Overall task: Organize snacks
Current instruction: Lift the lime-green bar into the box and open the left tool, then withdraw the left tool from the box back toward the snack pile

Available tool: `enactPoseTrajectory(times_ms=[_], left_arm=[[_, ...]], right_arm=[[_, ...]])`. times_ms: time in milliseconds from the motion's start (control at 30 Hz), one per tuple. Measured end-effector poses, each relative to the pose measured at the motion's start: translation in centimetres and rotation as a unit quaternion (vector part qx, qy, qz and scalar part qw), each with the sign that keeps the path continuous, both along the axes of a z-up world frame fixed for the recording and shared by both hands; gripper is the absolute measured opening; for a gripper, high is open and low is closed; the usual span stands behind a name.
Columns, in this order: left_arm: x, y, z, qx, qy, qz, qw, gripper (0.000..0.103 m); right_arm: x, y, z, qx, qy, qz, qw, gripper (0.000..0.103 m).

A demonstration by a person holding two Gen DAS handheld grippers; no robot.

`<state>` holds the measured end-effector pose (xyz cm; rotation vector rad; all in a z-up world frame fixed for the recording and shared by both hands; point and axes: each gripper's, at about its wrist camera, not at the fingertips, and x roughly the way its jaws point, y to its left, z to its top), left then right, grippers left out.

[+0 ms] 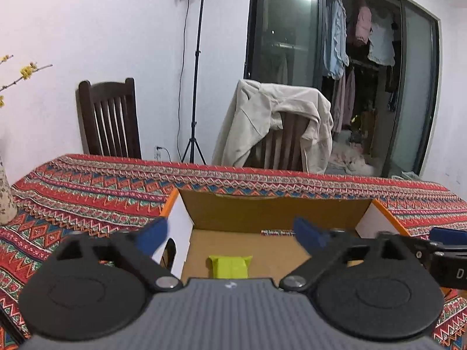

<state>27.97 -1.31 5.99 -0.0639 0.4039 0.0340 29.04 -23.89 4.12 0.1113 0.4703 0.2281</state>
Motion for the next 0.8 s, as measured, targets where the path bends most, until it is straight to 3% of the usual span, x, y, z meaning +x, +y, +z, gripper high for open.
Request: enactPoseTrajectory(times_ms=[133, 467, 800], left_arm=[[-0.2, -0.1, 0.2, -0.006, -0.004, -0.001, 1.0000, 0.103], [-0.8, 0.3, 1.5, -0.020, -0.001, 0.005, 0.9998, 0.103], [-4.4, 1.6, 2.9, -0.021, 0.008, 0.013, 0.9997, 0.103]], right_arm=[[0.0, -0.3, 0.1, 0.005, 0.002, -0.004, 1.000, 0.103], [-0.8, -0.3, 1.2, 0.009, -0.012, -0.005, 1.000, 0.103], [-4.7, 0.3, 3.2, -0.006, -0.031, 0.002, 1.000, 0.103]])
